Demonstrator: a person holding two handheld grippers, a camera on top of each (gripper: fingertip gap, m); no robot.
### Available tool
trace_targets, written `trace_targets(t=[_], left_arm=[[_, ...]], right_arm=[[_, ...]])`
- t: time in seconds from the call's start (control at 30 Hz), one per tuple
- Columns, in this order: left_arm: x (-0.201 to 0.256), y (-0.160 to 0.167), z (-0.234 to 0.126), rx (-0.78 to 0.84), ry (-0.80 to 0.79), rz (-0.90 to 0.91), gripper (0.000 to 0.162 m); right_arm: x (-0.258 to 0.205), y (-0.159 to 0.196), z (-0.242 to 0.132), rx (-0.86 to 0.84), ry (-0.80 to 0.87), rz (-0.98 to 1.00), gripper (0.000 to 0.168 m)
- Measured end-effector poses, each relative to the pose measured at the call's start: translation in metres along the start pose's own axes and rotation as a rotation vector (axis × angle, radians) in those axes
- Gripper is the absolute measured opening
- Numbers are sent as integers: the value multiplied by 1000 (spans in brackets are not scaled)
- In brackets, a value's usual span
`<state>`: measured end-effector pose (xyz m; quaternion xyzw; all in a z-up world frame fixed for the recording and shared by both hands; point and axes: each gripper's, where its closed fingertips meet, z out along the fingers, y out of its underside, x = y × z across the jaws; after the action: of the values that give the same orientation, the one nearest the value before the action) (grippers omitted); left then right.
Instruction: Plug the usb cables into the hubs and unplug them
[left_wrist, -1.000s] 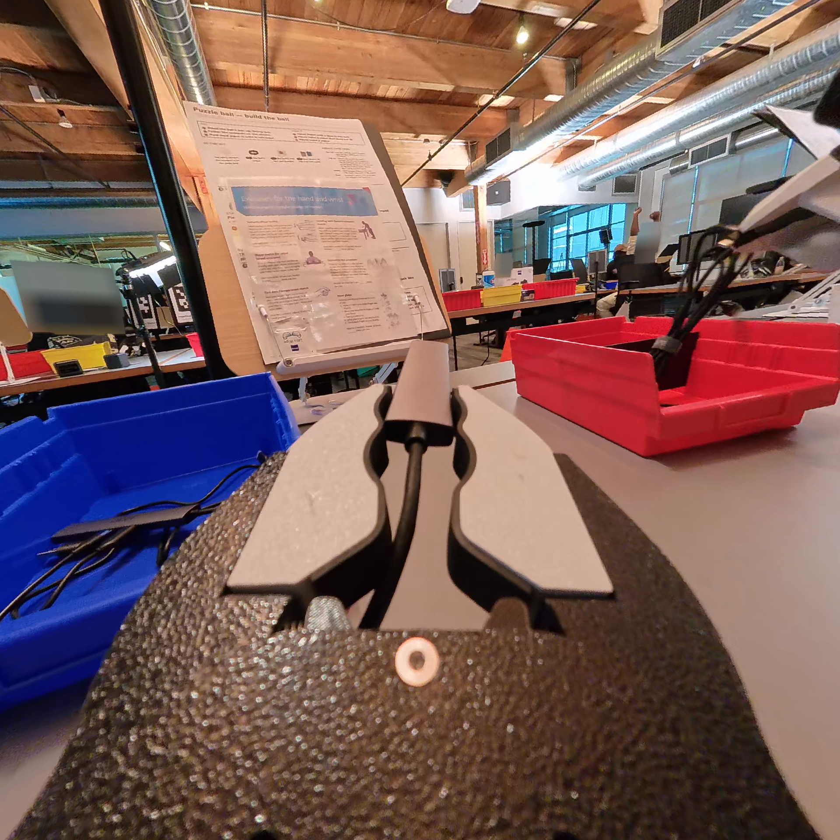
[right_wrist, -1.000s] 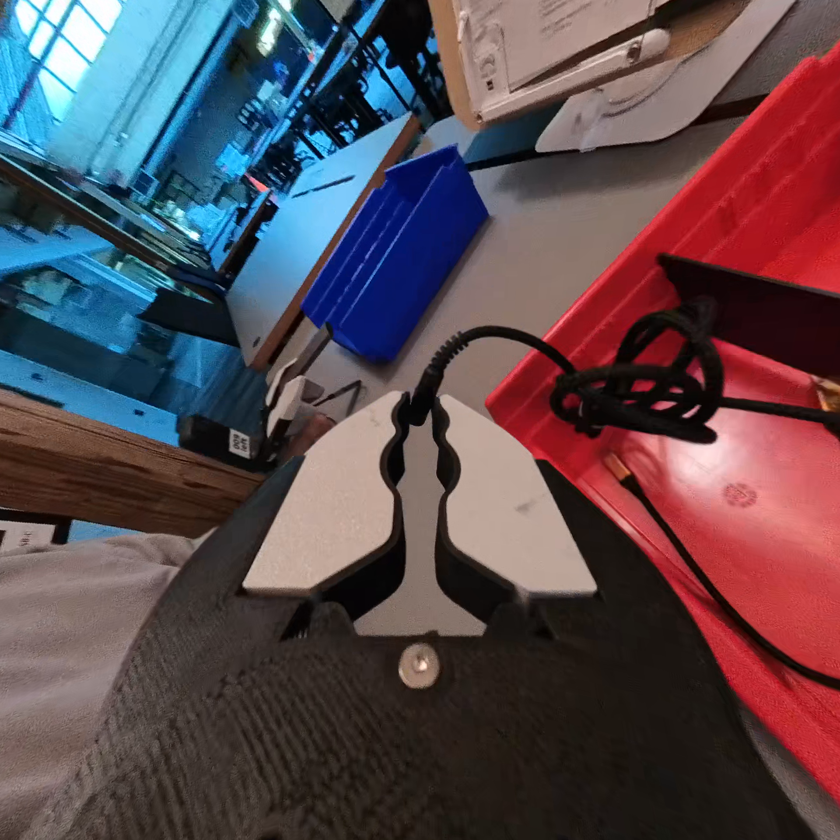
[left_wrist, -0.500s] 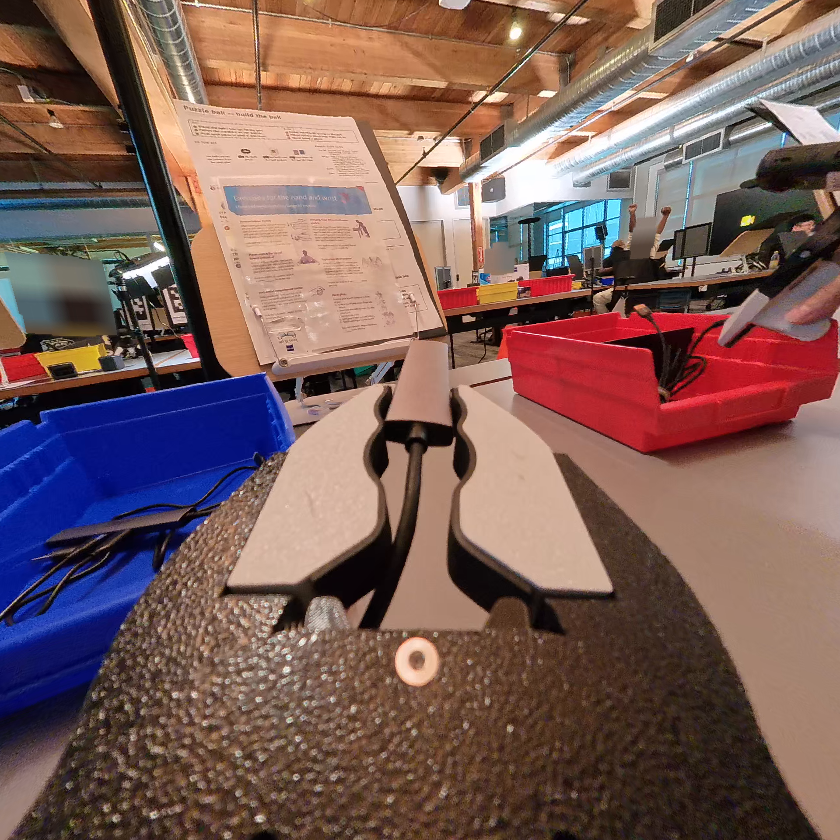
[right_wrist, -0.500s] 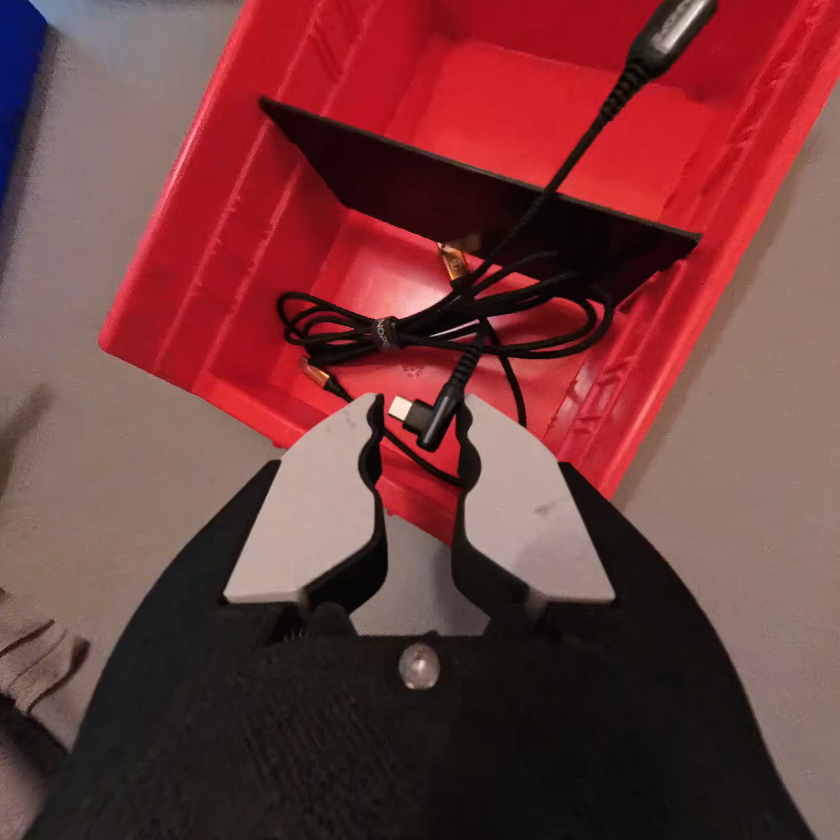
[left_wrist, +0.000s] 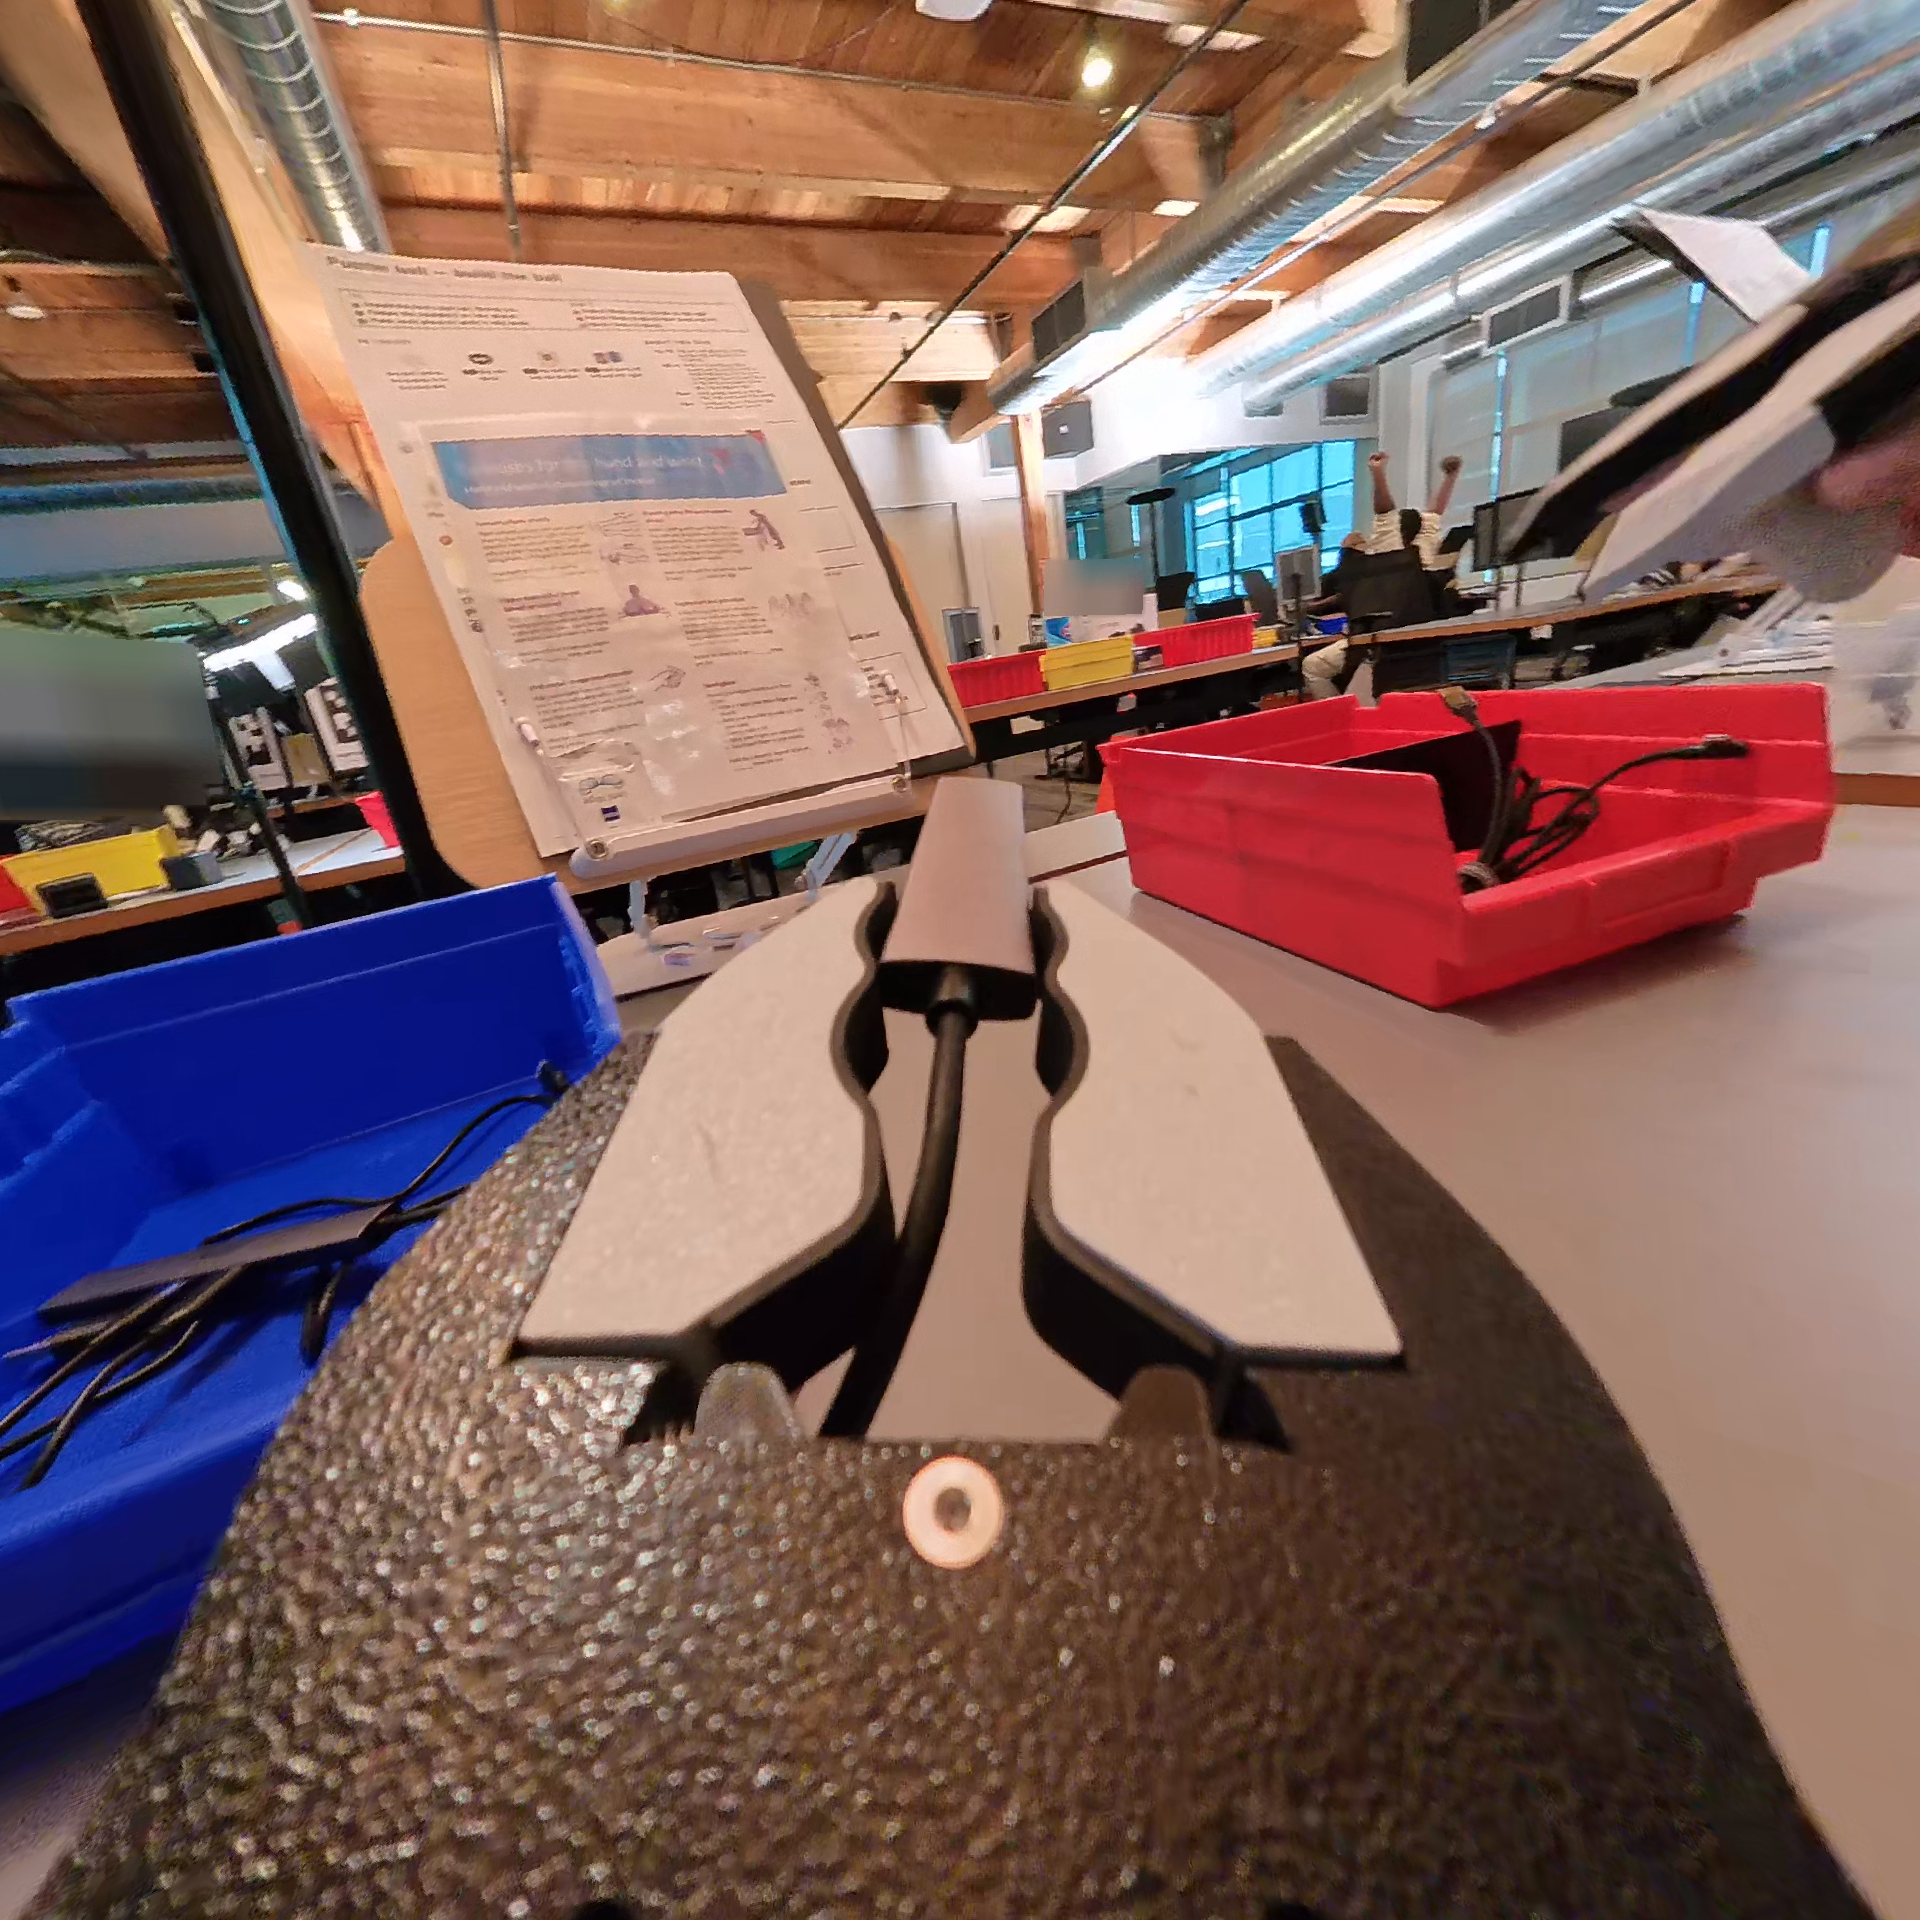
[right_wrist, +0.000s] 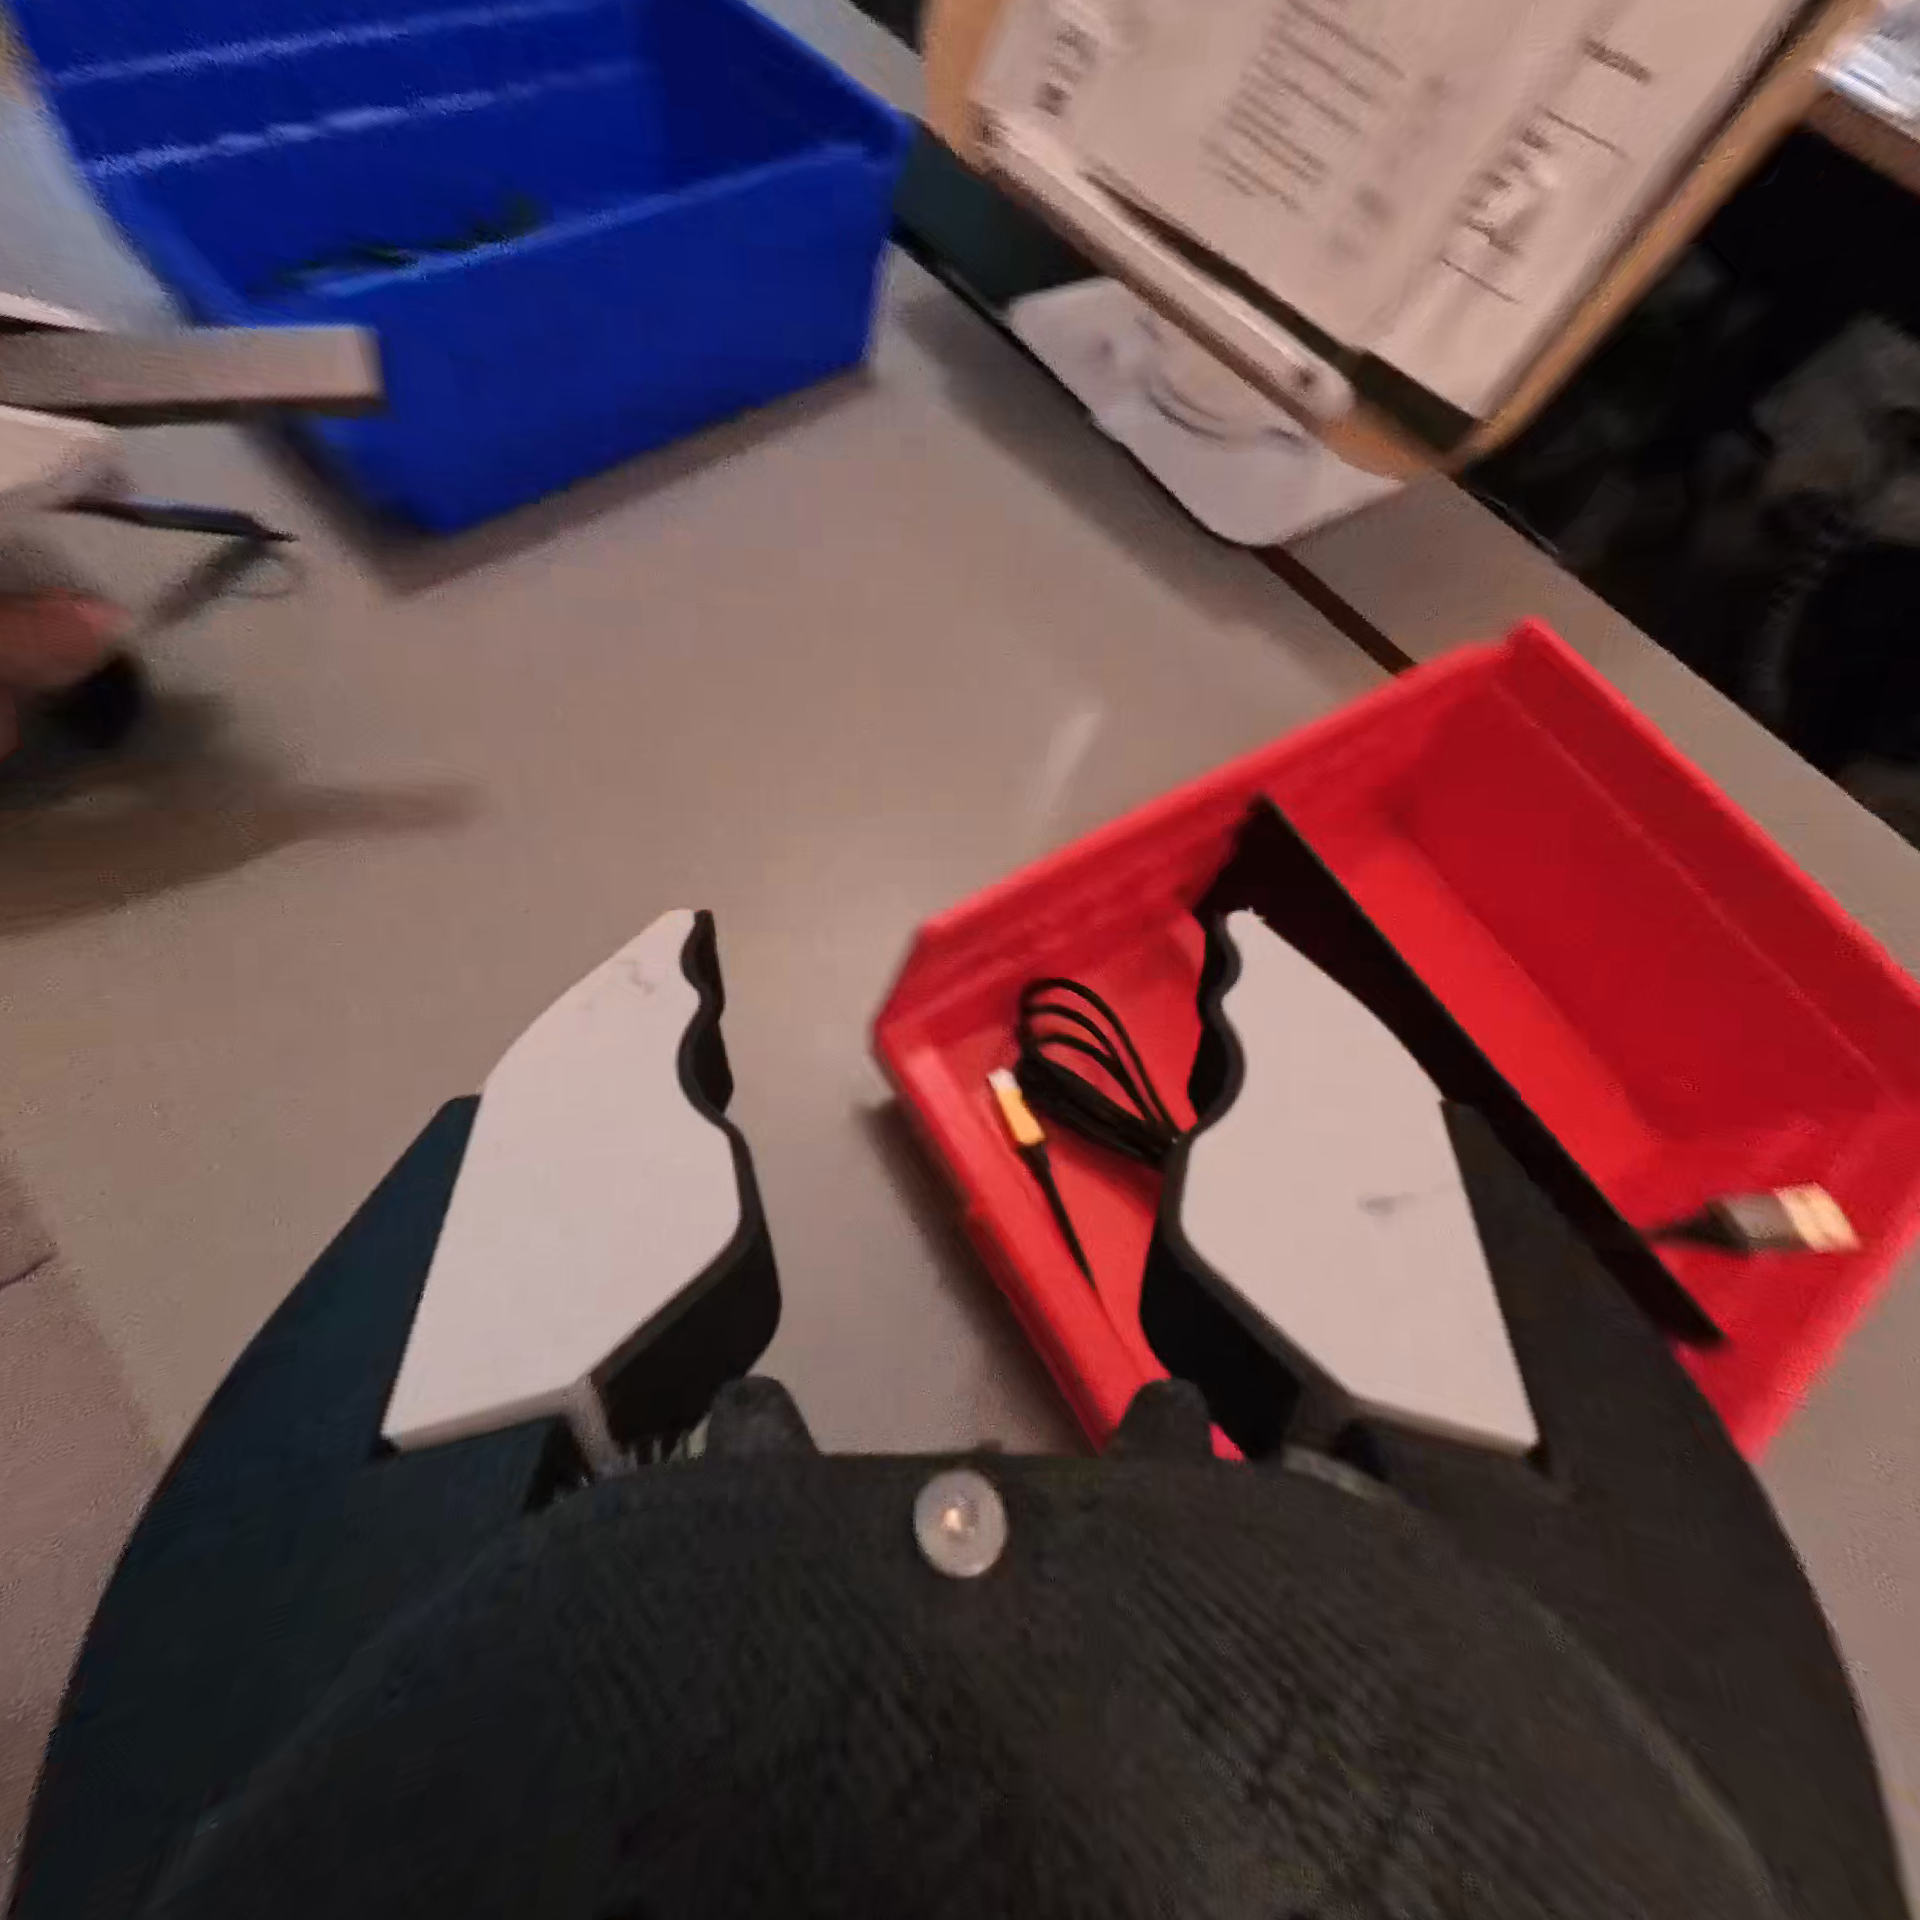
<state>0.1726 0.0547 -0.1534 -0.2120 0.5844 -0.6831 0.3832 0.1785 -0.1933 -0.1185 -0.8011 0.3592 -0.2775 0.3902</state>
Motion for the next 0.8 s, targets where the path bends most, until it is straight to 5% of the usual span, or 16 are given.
trace_targets(t=[0.17, 0.37, 0.53, 0.8], left_arm=[[41, -11, -7, 100, 321, -26, 24], [77, -30, -32, 197, 723, -239, 24], [83, -32, -36, 200, 788, -277, 24], [86, -34, -39, 207, 819, -290, 24]], right_arm=[[-109, -19, 23, 161, -356, -278, 83], [-181, -29, 17, 399, -674, -306, 58], [-191, -32, 4, 482, -757, -294, 31], [-197, -26, 7, 465, -747, -335, 24]])
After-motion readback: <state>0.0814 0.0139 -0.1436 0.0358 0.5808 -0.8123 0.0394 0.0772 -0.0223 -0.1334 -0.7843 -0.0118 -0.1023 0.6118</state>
